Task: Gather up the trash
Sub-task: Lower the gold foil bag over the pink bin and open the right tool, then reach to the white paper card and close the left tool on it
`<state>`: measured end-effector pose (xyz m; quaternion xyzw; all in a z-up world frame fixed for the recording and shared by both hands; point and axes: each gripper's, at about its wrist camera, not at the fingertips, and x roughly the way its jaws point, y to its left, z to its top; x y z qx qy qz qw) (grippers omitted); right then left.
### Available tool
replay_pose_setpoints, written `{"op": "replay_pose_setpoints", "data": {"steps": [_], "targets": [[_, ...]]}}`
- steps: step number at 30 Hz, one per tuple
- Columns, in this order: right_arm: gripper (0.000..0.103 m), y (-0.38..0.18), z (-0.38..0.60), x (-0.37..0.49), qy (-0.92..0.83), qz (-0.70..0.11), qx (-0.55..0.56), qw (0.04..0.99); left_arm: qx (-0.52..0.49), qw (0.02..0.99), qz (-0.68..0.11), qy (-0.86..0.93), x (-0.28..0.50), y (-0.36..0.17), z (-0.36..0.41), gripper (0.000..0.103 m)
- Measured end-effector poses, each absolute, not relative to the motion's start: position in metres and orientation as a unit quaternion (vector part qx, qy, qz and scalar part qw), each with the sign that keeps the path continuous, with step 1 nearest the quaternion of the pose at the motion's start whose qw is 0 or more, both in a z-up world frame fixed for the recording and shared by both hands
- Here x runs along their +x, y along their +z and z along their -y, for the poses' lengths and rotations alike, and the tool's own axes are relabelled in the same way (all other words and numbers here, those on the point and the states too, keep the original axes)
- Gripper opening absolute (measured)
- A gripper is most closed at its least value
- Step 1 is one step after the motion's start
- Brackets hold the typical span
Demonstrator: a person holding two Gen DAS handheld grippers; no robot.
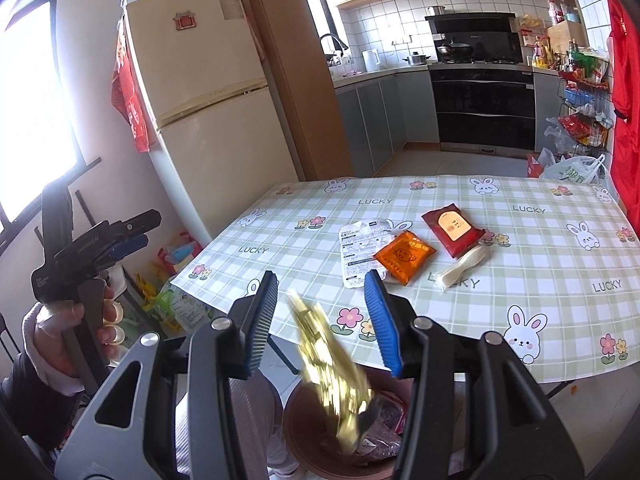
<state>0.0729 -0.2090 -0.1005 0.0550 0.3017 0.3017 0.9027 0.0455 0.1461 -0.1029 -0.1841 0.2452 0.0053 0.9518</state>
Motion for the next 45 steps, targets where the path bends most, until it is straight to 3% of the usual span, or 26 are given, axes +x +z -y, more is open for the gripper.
{"op": "replay_pose_setpoints", "data": {"steps": [5,8,10,11,27,35,45], "targets": [[0.061,-0.101,0.211,0.074,0.294,-0.3,0.056,0.906,-0.185,0.951,-0.248,0.005,0.046,-0.105,-0.146,0.097],[0.075,-0.1,0.216,0.075,0.28,-0.299,0.059,0.91,-0.184,0.951,-0.25,0.003,0.047,-0.106,-0.144,0.097],[0.093,-0.1,0.22,0.075,0.263,-0.296,0.06,0.916,-0.182,0.951,-0.25,0.002,0.047,-0.106,-0.142,0.097],[0.096,-0.099,0.222,0.075,0.255,-0.293,0.061,0.92,-0.181,0.951,-0.25,0.001,0.047,-0.106,-0.141,0.097],[0.097,-0.117,0.264,0.094,0.165,-0.31,0.081,0.933,-0.148,0.951,-0.269,-0.028,0.061,-0.12,-0.117,0.097],[0.097,-0.147,0.28,0.116,0.141,-0.336,0.098,0.926,-0.194,0.927,-0.314,-0.071,0.101,-0.154,-0.108,0.097],[0.097,-0.203,0.298,0.154,0.115,-0.387,0.112,0.908,-0.275,0.881,-0.374,-0.089,0.19,-0.219,-0.097,0.082]]}}
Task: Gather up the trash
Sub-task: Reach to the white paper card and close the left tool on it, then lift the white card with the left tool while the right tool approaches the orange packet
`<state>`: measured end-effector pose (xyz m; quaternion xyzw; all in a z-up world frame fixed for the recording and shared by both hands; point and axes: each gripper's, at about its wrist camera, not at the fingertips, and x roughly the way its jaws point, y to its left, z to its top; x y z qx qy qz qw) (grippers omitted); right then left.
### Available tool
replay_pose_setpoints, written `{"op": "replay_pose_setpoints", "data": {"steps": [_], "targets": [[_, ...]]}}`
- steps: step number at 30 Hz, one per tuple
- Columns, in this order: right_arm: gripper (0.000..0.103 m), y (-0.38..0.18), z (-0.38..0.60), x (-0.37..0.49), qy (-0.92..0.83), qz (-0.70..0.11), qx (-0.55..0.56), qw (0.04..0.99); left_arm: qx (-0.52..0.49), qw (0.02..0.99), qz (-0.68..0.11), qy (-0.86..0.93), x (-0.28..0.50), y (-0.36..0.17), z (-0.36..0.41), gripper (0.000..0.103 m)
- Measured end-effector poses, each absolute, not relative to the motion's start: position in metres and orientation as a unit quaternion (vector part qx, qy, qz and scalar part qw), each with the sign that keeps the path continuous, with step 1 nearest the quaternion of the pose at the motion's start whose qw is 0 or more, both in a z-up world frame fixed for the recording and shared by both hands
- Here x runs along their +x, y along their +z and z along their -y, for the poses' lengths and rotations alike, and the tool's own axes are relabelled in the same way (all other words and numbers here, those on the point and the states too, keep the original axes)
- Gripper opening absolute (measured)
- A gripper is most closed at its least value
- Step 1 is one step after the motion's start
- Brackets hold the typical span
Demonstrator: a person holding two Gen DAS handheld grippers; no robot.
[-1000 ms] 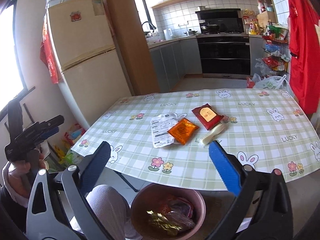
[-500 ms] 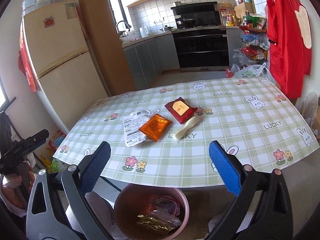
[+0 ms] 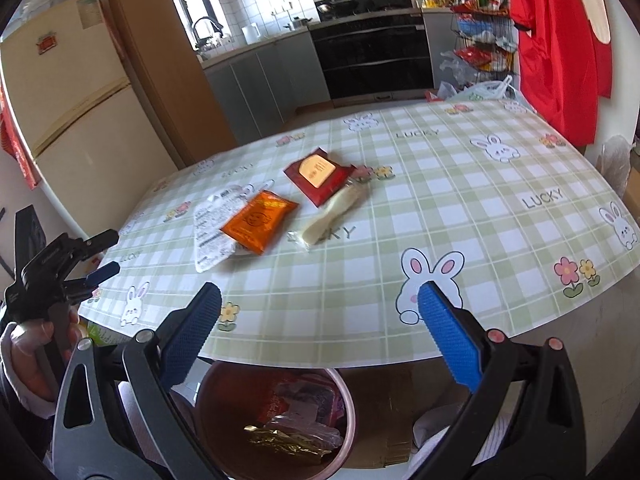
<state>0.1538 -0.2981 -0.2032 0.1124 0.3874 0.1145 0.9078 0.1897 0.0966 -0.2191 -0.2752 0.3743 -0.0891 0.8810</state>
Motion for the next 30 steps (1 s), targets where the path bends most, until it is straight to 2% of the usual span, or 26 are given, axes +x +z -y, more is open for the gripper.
{"op": "replay_pose_setpoints", "data": {"steps": [13,18,21,23,25,27,30], "targets": [[0.097,-0.25,0.302,0.217,0.109,-0.426,0.118,0.89,-0.376,0.822,-0.42,-0.083,0.289,-0.298,-0.104,0.063],[0.097,-0.254,0.294,0.238,0.119,-0.427,0.118,0.889,-0.348,0.833,-0.42,-0.091,0.31,-0.308,-0.095,0.063],[0.097,-0.256,0.287,0.243,0.128,-0.428,0.112,0.887,-0.364,0.823,-0.426,-0.093,0.319,-0.318,-0.096,0.062],[0.097,-0.257,0.282,0.246,0.132,-0.431,0.106,0.886,-0.369,0.822,-0.424,-0.092,0.323,-0.32,-0.096,0.058],[0.097,-0.258,0.279,0.249,0.134,-0.433,0.105,0.885,-0.367,0.82,-0.429,-0.096,0.326,-0.321,-0.095,0.052],[0.097,-0.259,0.276,0.252,0.137,-0.437,0.107,0.883,-0.376,0.811,-0.436,-0.101,0.328,-0.324,-0.096,0.021],[0.097,-0.261,0.268,0.254,0.15,-0.439,0.11,0.879,-0.382,0.818,-0.422,-0.083,0.322,-0.322,-0.101,0.018]]}}
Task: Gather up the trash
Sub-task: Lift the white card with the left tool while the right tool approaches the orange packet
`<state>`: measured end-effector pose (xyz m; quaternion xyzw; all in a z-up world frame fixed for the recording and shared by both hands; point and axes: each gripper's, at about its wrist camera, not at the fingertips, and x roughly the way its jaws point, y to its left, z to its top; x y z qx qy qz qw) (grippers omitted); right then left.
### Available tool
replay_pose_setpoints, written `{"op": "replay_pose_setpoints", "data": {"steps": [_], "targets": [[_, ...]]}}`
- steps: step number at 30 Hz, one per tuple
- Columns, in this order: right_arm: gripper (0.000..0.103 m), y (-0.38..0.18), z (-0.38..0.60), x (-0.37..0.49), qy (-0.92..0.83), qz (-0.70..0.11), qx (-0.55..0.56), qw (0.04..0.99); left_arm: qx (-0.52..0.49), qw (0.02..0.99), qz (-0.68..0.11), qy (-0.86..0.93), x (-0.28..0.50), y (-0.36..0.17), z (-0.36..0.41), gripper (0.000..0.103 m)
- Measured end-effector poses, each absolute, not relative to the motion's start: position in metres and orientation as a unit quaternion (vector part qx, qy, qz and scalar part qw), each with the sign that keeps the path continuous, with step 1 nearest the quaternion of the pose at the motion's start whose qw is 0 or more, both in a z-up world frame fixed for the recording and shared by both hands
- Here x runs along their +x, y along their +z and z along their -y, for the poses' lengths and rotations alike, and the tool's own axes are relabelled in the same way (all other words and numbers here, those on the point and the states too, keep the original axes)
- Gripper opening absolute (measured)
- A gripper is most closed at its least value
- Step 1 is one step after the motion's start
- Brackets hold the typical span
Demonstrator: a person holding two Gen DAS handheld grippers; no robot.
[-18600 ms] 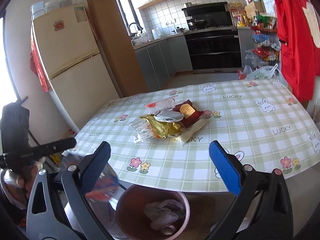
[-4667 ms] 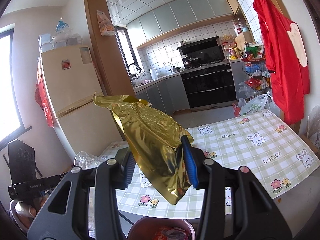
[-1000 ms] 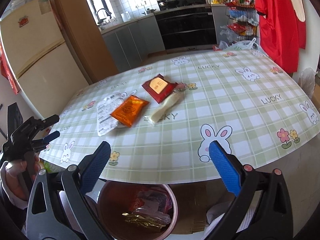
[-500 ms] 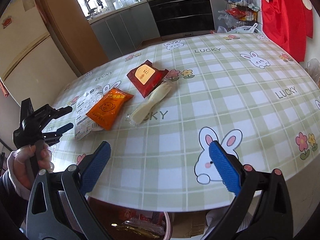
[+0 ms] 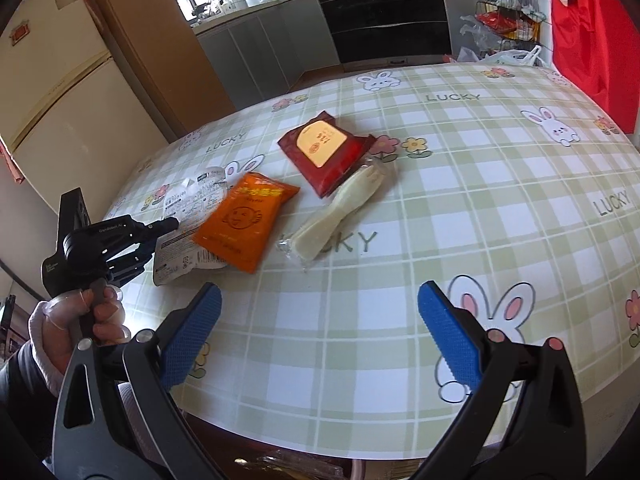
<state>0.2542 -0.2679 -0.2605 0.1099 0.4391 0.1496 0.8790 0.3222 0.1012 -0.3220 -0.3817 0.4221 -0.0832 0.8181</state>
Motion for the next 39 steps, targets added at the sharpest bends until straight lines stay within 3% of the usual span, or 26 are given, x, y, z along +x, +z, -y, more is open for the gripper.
{"op": "replay_pose_setpoints", "data": {"steps": [6,16,39], "targets": [[0.097,-0.259,0.246,0.264,0.174,-0.442,0.1,0.874,-0.373,0.846,-0.374,-0.067,0.293,-0.289,-0.114,0.009],[0.097,-0.267,0.183,0.314,0.236,-0.471,0.107,0.843,-0.324,0.897,-0.299,0.03,0.218,-0.25,-0.159,0.008],[0.098,-0.316,0.115,0.383,0.121,-0.526,-0.015,0.841,-0.314,0.904,-0.289,0.027,0.186,-0.249,-0.158,0.008]]}}
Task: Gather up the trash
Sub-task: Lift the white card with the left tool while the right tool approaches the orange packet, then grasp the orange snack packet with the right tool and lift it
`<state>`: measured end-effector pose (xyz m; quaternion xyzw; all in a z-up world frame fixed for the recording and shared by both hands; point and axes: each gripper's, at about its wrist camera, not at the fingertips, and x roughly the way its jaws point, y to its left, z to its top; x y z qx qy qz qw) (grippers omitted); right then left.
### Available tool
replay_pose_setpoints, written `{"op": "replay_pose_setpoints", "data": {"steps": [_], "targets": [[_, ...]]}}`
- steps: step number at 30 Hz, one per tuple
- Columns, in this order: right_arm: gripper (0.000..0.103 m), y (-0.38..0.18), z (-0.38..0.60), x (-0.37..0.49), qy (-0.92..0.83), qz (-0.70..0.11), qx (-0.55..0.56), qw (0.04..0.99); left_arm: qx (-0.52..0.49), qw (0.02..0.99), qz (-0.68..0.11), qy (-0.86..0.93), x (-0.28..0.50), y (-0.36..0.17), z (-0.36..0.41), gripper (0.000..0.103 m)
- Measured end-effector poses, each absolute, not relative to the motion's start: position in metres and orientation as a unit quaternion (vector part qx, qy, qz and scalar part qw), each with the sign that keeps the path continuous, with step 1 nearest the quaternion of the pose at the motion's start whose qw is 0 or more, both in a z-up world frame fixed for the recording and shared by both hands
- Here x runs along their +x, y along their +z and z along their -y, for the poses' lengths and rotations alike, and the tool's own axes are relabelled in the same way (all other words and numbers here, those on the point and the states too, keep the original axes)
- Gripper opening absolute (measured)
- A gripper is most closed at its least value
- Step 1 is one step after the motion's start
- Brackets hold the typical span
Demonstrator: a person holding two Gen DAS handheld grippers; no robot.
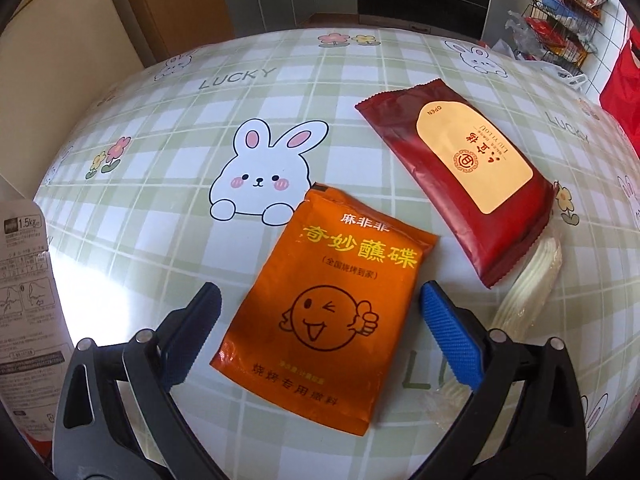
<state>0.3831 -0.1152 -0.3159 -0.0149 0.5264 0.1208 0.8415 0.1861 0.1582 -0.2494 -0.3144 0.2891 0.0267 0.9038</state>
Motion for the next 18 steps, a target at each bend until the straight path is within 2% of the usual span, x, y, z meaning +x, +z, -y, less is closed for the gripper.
{"op": "replay_pose_setpoints", "data": {"steps": [14,18], "targets": [[0.096,-0.319,0.107,0.378,0.129,-0.517,-0.056,0.844,-0.319,0.902,-0.29,0.015,0.183,-0.248,-0.156,0.008],[0.073,-0.314,0.108,0.369,0.144,-0.505,-0.066,0.849,-0.321,0.902,-0.29,0.013,0.183,-0.248,-0.156,0.008]]}}
